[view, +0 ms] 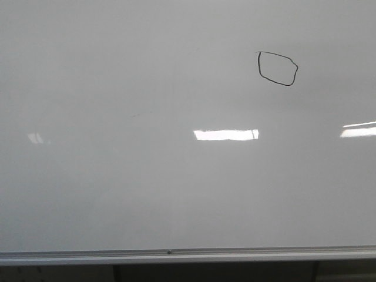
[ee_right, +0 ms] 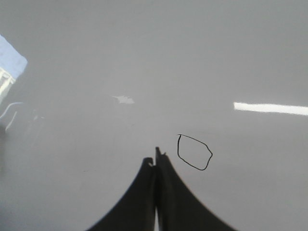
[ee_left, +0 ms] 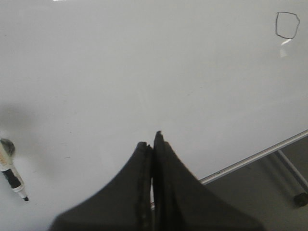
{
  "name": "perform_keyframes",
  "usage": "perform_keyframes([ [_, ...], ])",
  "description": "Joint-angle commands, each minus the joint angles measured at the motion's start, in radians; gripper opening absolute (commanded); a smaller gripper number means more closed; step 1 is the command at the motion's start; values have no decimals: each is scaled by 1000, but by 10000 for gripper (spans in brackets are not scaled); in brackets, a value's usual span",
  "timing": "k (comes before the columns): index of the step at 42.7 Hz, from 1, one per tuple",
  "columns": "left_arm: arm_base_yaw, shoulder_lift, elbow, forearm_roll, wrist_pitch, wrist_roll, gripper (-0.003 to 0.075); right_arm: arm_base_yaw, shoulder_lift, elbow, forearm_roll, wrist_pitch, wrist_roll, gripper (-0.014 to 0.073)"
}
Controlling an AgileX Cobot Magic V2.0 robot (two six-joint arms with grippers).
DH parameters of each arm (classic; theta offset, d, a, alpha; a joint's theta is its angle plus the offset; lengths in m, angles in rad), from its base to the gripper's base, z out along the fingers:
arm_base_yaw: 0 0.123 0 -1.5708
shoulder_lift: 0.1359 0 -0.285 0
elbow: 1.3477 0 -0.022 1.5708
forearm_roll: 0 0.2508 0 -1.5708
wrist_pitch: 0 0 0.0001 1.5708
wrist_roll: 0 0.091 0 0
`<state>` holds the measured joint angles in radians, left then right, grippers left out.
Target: Write number 0 on whiteboard
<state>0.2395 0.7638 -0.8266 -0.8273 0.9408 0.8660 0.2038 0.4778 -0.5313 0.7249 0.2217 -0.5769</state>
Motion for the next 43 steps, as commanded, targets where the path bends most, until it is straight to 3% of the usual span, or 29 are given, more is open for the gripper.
perform_keyframes([
  [1, -8, -100, 32, -102, -33, 18, -20, -6, 3, -26, 15, -51, 1, -60],
  [13, -8, -303, 136, -166, -29, 18, -20, -6, 3, -26, 15, -51, 1, -60],
  [43, -8, -312, 136, -202, -27, 18, -20, -6, 3, -26, 15, -51, 1, -60],
])
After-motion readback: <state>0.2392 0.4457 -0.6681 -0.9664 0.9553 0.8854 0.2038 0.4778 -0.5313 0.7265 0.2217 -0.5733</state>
